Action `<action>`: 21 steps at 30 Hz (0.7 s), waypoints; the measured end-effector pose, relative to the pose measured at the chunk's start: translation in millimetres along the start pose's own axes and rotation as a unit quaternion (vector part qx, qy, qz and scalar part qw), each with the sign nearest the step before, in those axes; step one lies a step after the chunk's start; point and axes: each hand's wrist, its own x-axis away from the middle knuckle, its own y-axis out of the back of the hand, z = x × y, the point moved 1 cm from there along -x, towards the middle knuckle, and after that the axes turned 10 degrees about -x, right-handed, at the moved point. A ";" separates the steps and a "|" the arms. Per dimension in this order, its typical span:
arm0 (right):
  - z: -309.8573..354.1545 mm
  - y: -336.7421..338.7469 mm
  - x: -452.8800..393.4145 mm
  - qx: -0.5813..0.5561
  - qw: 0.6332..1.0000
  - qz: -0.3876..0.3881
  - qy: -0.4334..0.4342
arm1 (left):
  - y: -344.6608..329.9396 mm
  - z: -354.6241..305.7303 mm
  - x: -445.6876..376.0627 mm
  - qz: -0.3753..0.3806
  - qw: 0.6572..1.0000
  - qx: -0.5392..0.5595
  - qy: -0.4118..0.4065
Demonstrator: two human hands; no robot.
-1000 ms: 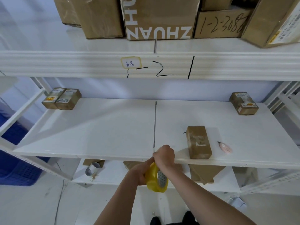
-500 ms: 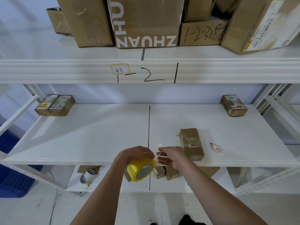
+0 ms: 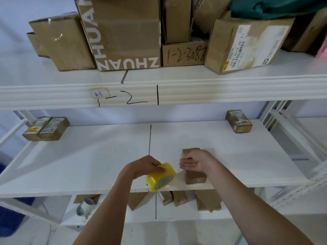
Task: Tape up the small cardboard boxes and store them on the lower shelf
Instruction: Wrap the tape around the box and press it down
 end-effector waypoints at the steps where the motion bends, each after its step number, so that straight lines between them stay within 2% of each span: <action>1: 3.0 3.2 -1.8 0.004 1.000 0.001 -0.004 | 3.0 -3.3 -1.8 -0.012 1.000 -0.014 -0.006; 6: 6.6 17.8 -5.1 0.056 0.998 0.012 -0.011 | 5.1 -21.1 -15.4 -0.044 0.996 -0.083 0.002; 12: 15.4 31.2 -3.1 -0.059 0.996 0.050 -0.038 | 3.1 -29.0 -26.6 -0.062 0.995 -0.078 0.017; 15: 20.8 37.1 -6.4 -0.079 0.994 0.052 -0.047 | 6.8 -35.1 -28.0 -0.054 0.995 -0.082 0.013; 21: 25.2 50.8 -11.0 0.000 0.997 0.063 -0.051 | 15.8 -45.9 -31.9 -0.034 0.991 -0.127 0.009</action>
